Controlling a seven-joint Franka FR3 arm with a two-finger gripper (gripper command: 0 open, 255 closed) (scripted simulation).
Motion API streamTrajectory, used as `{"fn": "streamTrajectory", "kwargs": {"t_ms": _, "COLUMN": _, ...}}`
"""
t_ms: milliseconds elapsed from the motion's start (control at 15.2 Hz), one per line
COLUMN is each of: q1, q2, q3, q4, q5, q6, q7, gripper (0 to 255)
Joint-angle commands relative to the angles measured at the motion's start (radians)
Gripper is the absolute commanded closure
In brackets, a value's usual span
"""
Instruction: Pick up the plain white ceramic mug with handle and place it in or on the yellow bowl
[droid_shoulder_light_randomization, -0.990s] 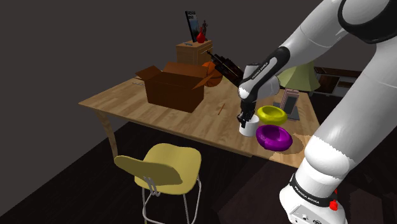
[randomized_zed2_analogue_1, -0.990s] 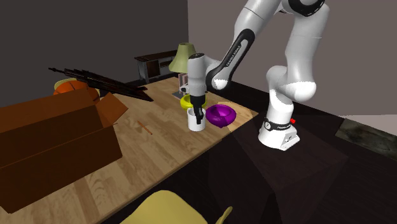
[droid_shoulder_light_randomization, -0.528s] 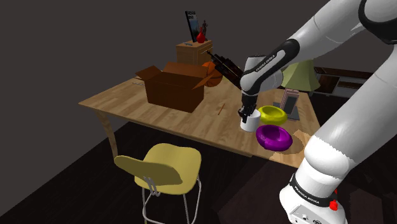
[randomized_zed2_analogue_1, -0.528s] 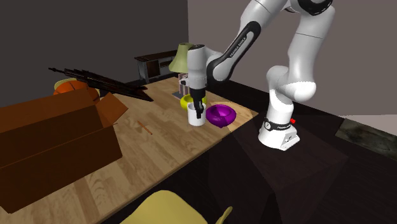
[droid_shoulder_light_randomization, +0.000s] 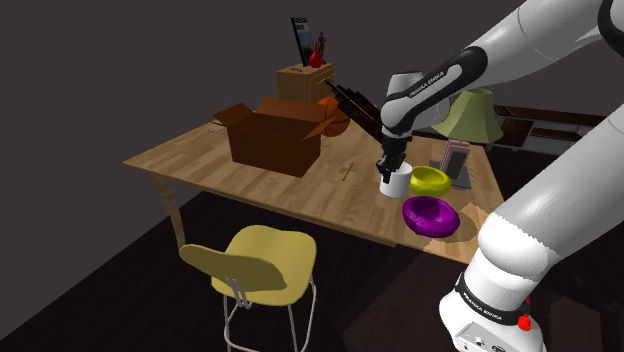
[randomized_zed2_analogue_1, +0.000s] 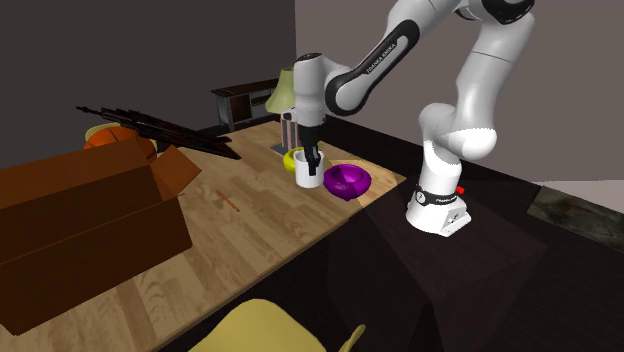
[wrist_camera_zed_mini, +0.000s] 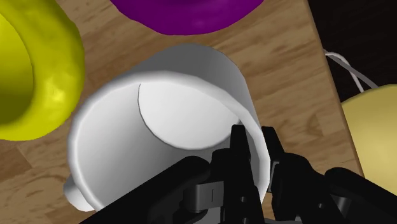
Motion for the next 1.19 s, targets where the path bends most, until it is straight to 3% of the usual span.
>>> {"fn": "streamTrajectory", "kwargs": {"t_ms": 0, "q1": -0.001, "q2": -0.023, "q3": 0.004, "q4": 0.013, "q5": -0.002, "q6": -0.036, "q7": 0.002, "gripper": 255}}
{"fn": "streamTrajectory", "kwargs": {"t_ms": 858, "q1": -0.003, "q2": -0.123, "q3": 0.022, "q4": 0.108, "q5": -0.004, "q6": -0.231, "q7": 0.008, "gripper": 255}}
{"fn": "streamTrajectory", "kwargs": {"t_ms": 1122, "q1": -0.045, "q2": -0.092, "q3": -0.052, "q4": 0.159, "q5": -0.029, "q6": -0.243, "q7": -0.094, "gripper": 255}}
